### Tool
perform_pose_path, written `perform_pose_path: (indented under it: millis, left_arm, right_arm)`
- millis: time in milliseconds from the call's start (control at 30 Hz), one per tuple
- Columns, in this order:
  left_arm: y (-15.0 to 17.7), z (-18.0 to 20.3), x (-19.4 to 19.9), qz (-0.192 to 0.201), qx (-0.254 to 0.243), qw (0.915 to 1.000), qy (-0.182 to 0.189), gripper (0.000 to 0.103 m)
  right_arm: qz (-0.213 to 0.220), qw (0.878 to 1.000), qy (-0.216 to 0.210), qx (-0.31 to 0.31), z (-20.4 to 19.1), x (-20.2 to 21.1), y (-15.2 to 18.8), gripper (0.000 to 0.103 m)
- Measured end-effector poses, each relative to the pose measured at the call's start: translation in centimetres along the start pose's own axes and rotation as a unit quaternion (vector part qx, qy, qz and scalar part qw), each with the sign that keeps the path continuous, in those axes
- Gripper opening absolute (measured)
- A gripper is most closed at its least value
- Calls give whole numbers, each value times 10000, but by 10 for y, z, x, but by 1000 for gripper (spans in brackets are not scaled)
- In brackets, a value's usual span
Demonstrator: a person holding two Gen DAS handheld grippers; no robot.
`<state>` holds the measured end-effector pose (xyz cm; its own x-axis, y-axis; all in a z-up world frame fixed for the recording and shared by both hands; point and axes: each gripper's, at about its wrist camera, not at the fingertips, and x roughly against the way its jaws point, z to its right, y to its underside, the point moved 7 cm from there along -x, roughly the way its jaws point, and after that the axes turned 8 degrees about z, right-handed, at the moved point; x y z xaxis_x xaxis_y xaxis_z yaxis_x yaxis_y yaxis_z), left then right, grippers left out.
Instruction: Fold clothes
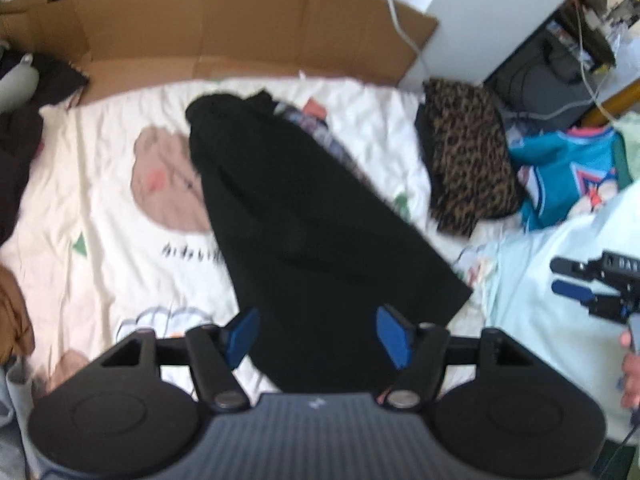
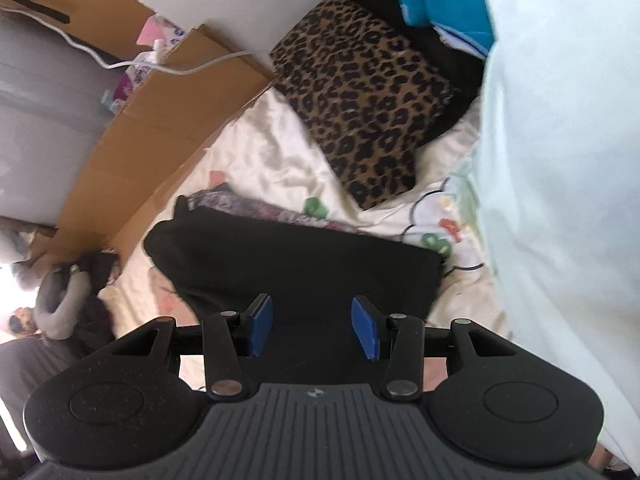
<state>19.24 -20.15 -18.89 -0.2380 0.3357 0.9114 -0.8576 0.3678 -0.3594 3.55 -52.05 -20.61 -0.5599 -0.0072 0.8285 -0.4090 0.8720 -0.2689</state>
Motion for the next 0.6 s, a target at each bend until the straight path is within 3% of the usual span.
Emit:
perform_pose_path:
  millis: [233, 400, 467, 600]
  left_arm:
    - [-42, 9, -23, 276, -289, 9992, 75, 72]
    - [-63, 2, -58, 393, -276, 9986, 212, 72]
    - [-68, -3, -76, 373, -334, 9987, 105, 66]
    - [-79, -10, -106, 349, -542, 9978, -139, 63]
  right_arm:
    - [369, 9963, -413, -663, -4, 8, -20, 52]
    - [332, 9975, -518, -354, -5, -14, -16, 52]
    - [264, 9980, -531, -219, -2, -28, -11, 52]
    - [126, 9973, -248, 679, 2, -66, 5, 52]
